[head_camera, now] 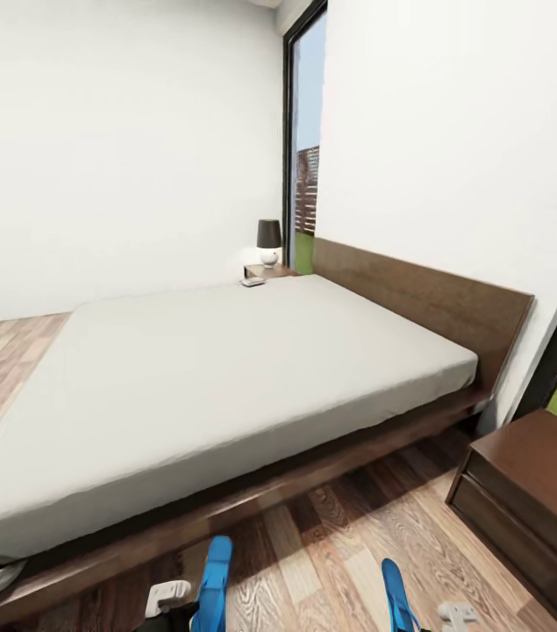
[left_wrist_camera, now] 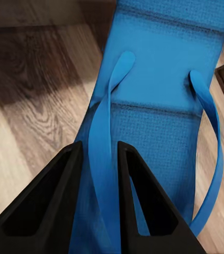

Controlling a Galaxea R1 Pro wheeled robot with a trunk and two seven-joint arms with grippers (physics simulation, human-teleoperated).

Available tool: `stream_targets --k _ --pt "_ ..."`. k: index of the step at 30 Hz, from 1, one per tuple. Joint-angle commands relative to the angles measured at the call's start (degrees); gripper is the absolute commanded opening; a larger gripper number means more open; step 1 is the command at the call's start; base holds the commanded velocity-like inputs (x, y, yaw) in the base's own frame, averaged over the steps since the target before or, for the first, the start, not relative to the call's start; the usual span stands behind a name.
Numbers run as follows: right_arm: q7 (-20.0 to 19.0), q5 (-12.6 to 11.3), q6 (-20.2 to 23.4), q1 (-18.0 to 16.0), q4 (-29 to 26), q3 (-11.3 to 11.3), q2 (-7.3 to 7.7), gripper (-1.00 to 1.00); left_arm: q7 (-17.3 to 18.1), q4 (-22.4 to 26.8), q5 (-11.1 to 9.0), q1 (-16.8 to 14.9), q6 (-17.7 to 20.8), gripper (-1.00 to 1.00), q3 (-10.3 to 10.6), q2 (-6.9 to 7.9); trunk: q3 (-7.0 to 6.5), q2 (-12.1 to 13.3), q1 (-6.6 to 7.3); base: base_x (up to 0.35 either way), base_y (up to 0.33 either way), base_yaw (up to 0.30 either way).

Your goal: In the bedroom, move the book from the bed onto either nightstand, and place the two sandals side by side next to the bed.

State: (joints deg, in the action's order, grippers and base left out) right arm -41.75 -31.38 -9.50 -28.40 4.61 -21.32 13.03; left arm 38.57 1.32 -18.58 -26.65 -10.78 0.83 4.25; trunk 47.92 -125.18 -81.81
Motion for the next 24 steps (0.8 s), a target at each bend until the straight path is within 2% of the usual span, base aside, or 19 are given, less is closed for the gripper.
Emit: stream_targets --k 1,24 --pt "-0.3 -0.4 -0.5 -0.1 0.2 -0.5 -0.02 -1.0 -0.2 -0.1 0.0 -0.1 -0.4 -1.0 0.1 0.0 0.06 0.0 0.01 0.0 0.0 0.267" --pt "-0.3 -0.4 -0.5 -0.1 0.2 -0.5 -0.02 -1.0 -0.2 -0.1 0.0 0.0 -0.4 -1.0 0.1 -0.02 0.06 0.0 0.01 0.0 0.0 0.267"
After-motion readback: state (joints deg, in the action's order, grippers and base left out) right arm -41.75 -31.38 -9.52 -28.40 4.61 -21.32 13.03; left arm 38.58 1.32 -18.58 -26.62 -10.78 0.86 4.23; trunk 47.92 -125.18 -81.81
